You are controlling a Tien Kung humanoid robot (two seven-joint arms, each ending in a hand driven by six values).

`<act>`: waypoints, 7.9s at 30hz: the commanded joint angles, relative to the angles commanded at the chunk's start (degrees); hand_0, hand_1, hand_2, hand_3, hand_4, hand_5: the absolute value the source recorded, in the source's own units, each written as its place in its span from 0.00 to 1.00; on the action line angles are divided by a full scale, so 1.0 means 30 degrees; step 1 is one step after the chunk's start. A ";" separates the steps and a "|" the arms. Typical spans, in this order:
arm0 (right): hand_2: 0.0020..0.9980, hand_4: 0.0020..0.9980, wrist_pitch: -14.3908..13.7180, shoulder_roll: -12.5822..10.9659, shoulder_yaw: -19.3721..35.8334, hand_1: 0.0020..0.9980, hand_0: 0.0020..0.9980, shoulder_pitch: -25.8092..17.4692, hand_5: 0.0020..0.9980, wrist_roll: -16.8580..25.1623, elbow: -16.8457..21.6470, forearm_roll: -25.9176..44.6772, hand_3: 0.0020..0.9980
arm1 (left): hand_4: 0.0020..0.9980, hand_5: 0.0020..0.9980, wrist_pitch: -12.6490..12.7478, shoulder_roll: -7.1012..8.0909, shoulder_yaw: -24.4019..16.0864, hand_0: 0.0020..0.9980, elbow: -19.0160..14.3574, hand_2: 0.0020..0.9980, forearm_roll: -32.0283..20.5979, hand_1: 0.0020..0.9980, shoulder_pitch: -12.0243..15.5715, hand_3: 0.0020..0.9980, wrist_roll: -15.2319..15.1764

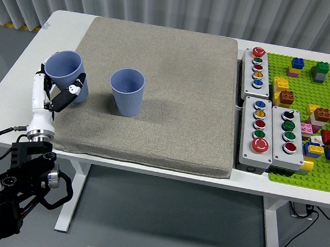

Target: Pick cup pour cup place

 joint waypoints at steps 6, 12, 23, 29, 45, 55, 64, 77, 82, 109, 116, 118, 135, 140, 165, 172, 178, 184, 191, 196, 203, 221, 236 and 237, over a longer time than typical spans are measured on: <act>0.63 0.17 0.0012 -0.0010 -0.0028 0.70 0.70 0.0068 0.31 -0.0015 0.0000 -0.0001 0.61 | 0.59 0.09 0.0000 0.0022 0.0436 0.67 0.0455 0.55 -0.0324 0.58 -0.0150 0.55 -0.0222; 0.63 0.17 0.0012 -0.0001 -0.0095 0.70 0.70 0.0077 0.31 -0.0020 0.0000 0.0059 0.61 | 0.61 0.12 0.0000 -0.0060 0.0742 0.67 0.0729 0.55 -0.0157 0.57 -0.0153 0.55 -0.0374; 0.63 0.18 0.0036 0.0013 -0.0135 0.70 0.70 -0.0044 0.31 -0.0039 0.0000 0.0013 0.61 | 0.62 0.15 0.0000 -0.0072 0.0944 0.67 0.1128 0.56 -0.0192 0.58 -0.0053 0.56 -0.0298; 0.63 0.18 0.0047 0.0007 -0.0146 0.70 0.70 -0.0079 0.31 -0.0043 0.0000 -0.0019 0.61 | 0.64 0.16 0.0000 -0.0058 0.0891 0.67 0.1121 0.56 0.0078 0.58 -0.0017 0.57 -0.0215; 0.63 0.18 0.0053 0.0011 -0.0208 0.70 0.70 -0.0119 0.31 -0.0043 0.0000 0.0026 0.61 | 0.82 0.31 0.0000 -0.0043 0.0779 0.71 0.1136 0.73 0.1486 0.66 0.0095 0.81 0.0874; 0.63 0.18 0.0038 -0.0004 -0.0278 0.70 0.70 -0.0013 0.31 -0.0037 0.0000 0.0153 0.61 | 0.84 0.31 -0.0120 -0.0001 0.0530 0.75 0.0790 0.82 0.2854 0.71 0.0109 0.94 0.1661; 0.63 0.18 0.0026 -0.0005 -0.0257 0.70 0.70 -0.0009 0.30 -0.0034 0.0000 0.0158 0.61 | 0.87 0.33 -0.0203 0.0052 0.0379 0.78 0.0509 0.86 0.3330 0.76 0.0269 1.00 0.1841; 0.63 0.18 0.0015 -0.0021 -0.0275 0.70 0.70 0.0066 0.30 -0.0031 0.0000 0.0205 0.61 | 0.91 0.35 -0.0531 0.0225 0.0167 0.79 0.0130 0.88 0.4030 0.78 0.0530 1.00 0.2168; 0.63 0.18 -0.0002 -0.0025 -0.0269 0.70 0.70 0.0064 0.30 -0.0023 0.0000 0.0216 0.61 | 0.93 0.38 -0.0701 0.0283 0.0003 0.81 -0.0024 0.92 0.4279 0.78 0.0721 1.00 0.2359; 0.63 0.17 0.0087 -0.0002 0.0006 0.70 0.70 -0.0237 0.30 -0.0076 0.0000 -0.0313 0.61 | 1.00 0.55 -0.1391 0.1850 -0.1532 0.94 -0.2776 1.00 0.5820 0.89 0.3285 1.00 0.3245; 0.63 0.17 0.0057 0.0024 0.0195 0.70 0.70 -0.0309 0.30 -0.0076 0.0000 -0.0477 0.61 | 1.00 0.56 -0.1361 0.2584 -0.2468 0.93 -0.4929 1.00 0.6387 0.89 0.4573 1.00 0.3511; 0.63 0.17 0.0059 0.0011 0.0228 0.70 0.70 -0.0303 0.30 -0.0065 0.0000 -0.0503 0.61 | 1.00 0.56 -0.1271 0.2710 -0.2924 0.93 -0.5826 1.00 0.6798 0.89 0.4704 1.00 0.3670; 0.63 0.17 -0.0050 -0.0021 -0.0139 0.70 0.70 -0.0124 0.30 -0.0002 0.0000 0.0194 0.61 | 0.90 1.00 -0.3775 0.2609 -0.6322 0.89 -0.6082 0.96 0.2852 0.84 -0.1313 1.00 0.5385; 0.63 0.17 -0.0071 -0.0055 -0.0259 0.70 0.70 0.0055 0.30 0.0001 0.0000 0.0367 0.61 | 0.84 1.00 -0.4434 0.2862 -0.5937 0.89 -0.3649 0.94 0.1725 0.84 -0.3636 0.99 0.5842; 0.63 0.17 -0.0088 -0.0066 -0.0449 0.70 0.70 0.0198 0.30 0.0018 0.0000 0.0590 0.61 | 0.83 1.00 -0.6620 0.3080 -0.6984 0.86 0.1155 0.91 -0.1983 0.83 -0.5387 0.97 0.5711; 0.63 0.17 -0.0100 -0.0022 -0.0385 0.70 0.70 0.0057 0.31 0.0008 0.0000 0.0506 0.61 | 0.83 1.00 -0.6593 0.2939 -0.7134 0.86 0.1258 0.90 -0.1930 0.83 -0.5129 0.97 0.5672; 0.63 0.17 -0.0093 -0.0001 -0.0306 0.70 0.70 -0.0057 0.31 -0.0005 0.0000 0.0371 0.61 | 0.83 1.00 -0.6433 0.2979 -0.7227 0.86 0.1253 0.90 -0.1271 0.82 -0.4938 0.97 0.5768; 0.63 0.17 -0.0082 0.0006 -0.0280 0.70 0.70 -0.0103 0.31 -0.0013 0.0000 0.0317 0.61 | 0.82 1.00 -0.6436 0.2935 -0.7219 0.86 0.1303 0.90 -0.1344 0.82 -0.4874 0.97 0.5751; 0.63 0.17 -0.0072 -0.0008 -0.0267 0.70 0.70 -0.0128 0.31 0.0004 0.0000 0.0310 0.62 | 0.82 1.00 -0.6532 0.2981 -0.7384 0.86 0.1331 0.90 -0.1523 0.82 -0.4829 0.97 0.5729; 0.63 0.17 -0.0070 -0.0019 -0.0281 0.70 0.70 -0.0081 0.31 0.0010 0.0000 0.0324 0.62 | 0.82 1.00 -0.6528 0.3010 -0.7546 0.86 0.1311 0.90 -0.1527 0.82 -0.4853 0.97 0.5726; 0.63 0.17 -0.0093 -0.0031 -0.0335 0.70 0.70 0.0024 0.31 0.0007 0.0000 0.0442 0.62 | 0.82 1.00 -0.6556 0.2977 -0.7659 0.86 0.1226 0.90 -0.1423 0.82 -0.4889 0.97 0.5750; 0.63 0.17 -0.0122 -0.0047 -0.0199 0.70 0.70 0.0156 0.31 0.0003 0.0000 0.0394 0.62 | 0.81 1.00 -0.6497 0.3047 -0.8099 0.85 0.1149 0.90 -0.1240 0.82 -0.5014 0.97 0.5797; 0.63 0.17 -0.0058 -0.0032 -0.0211 0.70 0.70 -0.0020 0.31 -0.0009 0.0000 0.0259 0.62 | 0.81 1.00 -0.6455 0.2992 -0.8133 0.85 0.1024 0.90 -0.1124 0.82 -0.4899 0.97 0.5812; 0.63 0.17 -0.0055 -0.0028 -0.0204 0.70 0.70 -0.0041 0.31 -0.0013 0.0000 0.0235 0.62 | 0.81 1.00 -0.6451 0.2987 -0.8127 0.85 0.1022 0.90 -0.1128 0.82 -0.4877 0.97 0.5811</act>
